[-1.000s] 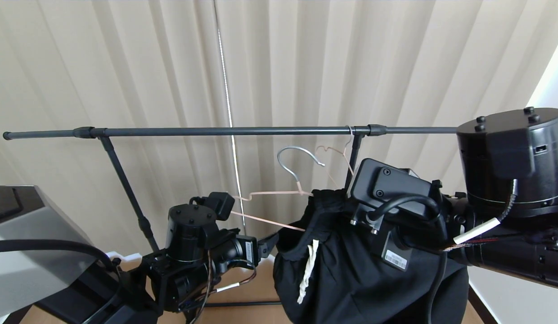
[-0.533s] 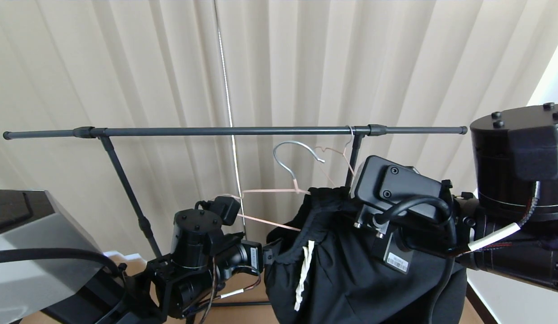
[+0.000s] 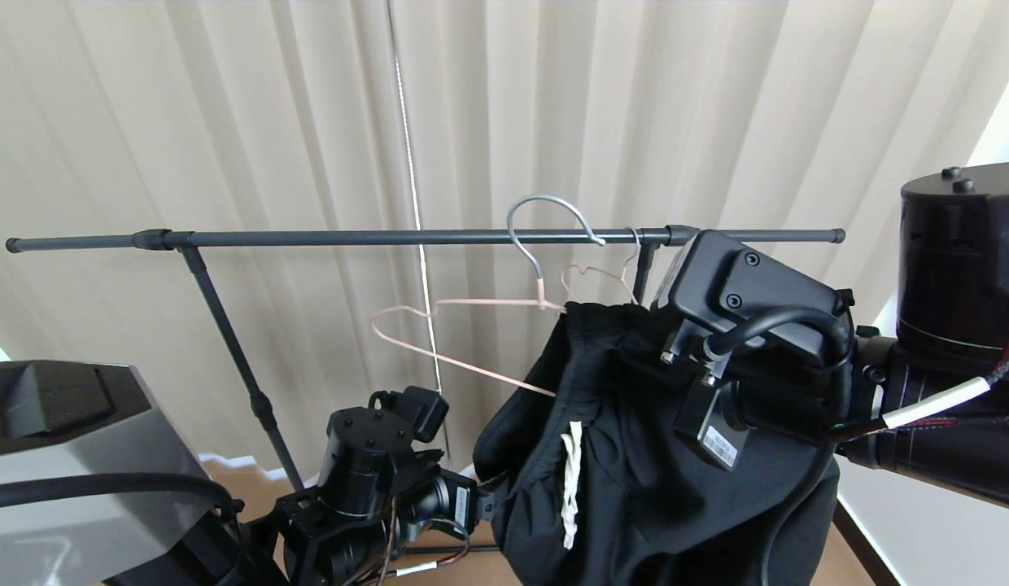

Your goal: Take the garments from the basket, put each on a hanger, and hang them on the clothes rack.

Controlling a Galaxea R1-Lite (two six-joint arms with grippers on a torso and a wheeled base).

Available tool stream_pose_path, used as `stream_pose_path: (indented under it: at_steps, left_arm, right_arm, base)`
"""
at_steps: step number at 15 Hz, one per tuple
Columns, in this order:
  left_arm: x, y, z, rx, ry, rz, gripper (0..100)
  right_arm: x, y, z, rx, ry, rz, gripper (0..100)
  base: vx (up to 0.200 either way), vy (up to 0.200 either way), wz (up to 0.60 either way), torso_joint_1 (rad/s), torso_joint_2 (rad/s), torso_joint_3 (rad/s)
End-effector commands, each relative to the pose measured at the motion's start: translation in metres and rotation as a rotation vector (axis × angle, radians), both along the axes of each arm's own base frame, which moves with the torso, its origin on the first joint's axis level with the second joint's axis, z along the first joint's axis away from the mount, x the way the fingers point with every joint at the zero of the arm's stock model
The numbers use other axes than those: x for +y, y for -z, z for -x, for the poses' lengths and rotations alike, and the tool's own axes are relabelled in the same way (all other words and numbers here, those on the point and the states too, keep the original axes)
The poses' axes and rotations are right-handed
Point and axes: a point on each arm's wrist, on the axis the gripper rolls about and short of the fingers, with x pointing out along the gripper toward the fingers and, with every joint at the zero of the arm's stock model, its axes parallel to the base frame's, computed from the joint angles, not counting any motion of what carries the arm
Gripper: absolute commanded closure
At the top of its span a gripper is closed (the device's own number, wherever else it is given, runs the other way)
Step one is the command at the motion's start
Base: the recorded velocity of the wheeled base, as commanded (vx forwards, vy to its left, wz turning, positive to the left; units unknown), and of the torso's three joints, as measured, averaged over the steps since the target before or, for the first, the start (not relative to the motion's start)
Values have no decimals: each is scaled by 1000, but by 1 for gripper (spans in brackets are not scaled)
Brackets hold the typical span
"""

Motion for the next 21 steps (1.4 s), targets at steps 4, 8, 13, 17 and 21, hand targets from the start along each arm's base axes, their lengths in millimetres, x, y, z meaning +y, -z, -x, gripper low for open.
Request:
stream_pose_path:
  at_steps: [4,8,13,17,21]
  left_arm:
    - [-3,12,-6,-12,-10,10,0]
    - [-3,8,-8,-50,-12,41,100]
    - [6,-9,-13,-116,-43,86,100]
    - [13,-12,-19,-141,-62,73,100]
    - [28,-18,-27,-170,-110,63,100]
  right_arm:
    - [-10,-14,9,-36,-2,-39,100]
    - [-15,-10,11,-25,-1,-35,100]
    - [-29,8,1,45,80,-34,100]
    - [-48,20,1,137,65,-89,100]
    - [-62,57,-1,197,24,-203,100]
  base:
    - [0,0,0,0,0,0]
    - [0,0,0,0,0,0]
    - [0,0,0,0,0,0]
    - [0,0,0,0,0,0]
    - [0,0,0,0,0,0]
